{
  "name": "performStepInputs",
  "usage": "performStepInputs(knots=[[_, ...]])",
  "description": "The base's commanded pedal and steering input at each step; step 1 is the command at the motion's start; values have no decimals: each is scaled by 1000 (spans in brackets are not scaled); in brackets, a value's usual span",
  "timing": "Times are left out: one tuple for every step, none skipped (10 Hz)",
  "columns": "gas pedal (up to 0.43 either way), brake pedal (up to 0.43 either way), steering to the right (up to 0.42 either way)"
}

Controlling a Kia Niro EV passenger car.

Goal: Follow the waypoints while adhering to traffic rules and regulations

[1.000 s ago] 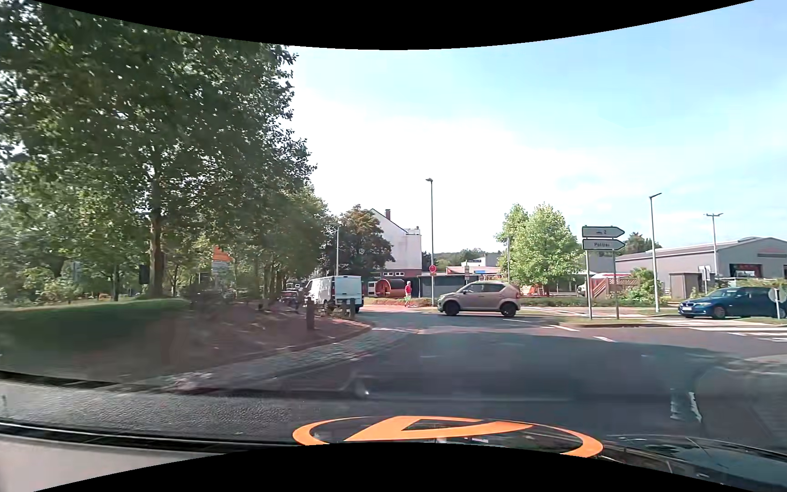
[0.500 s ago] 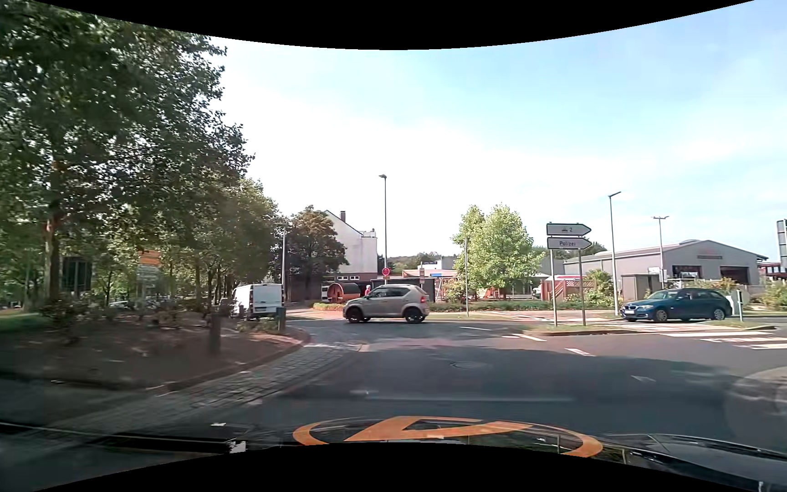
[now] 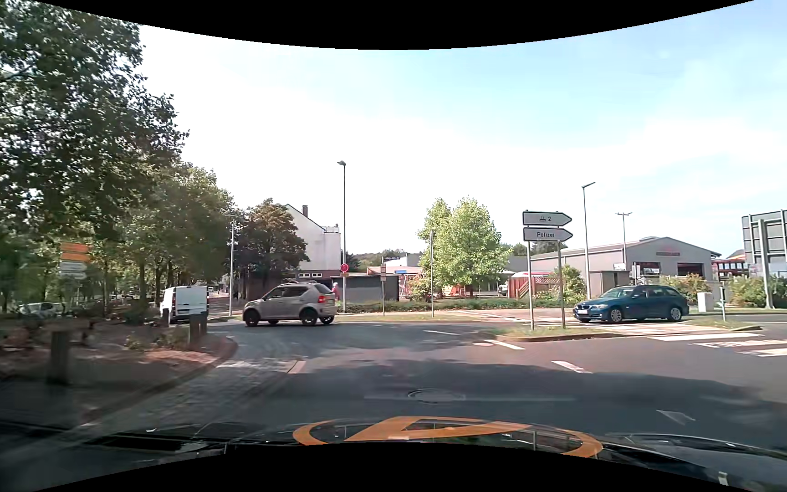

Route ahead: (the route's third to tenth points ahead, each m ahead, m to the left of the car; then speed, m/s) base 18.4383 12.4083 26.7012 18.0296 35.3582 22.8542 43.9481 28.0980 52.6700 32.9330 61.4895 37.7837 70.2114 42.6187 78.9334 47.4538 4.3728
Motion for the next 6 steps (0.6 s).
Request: performStepInputs(knots=[[87,0,91],[87,0,70],[79,0,35],[67,0,-20],[67,0,-52],[67,0,-70]])
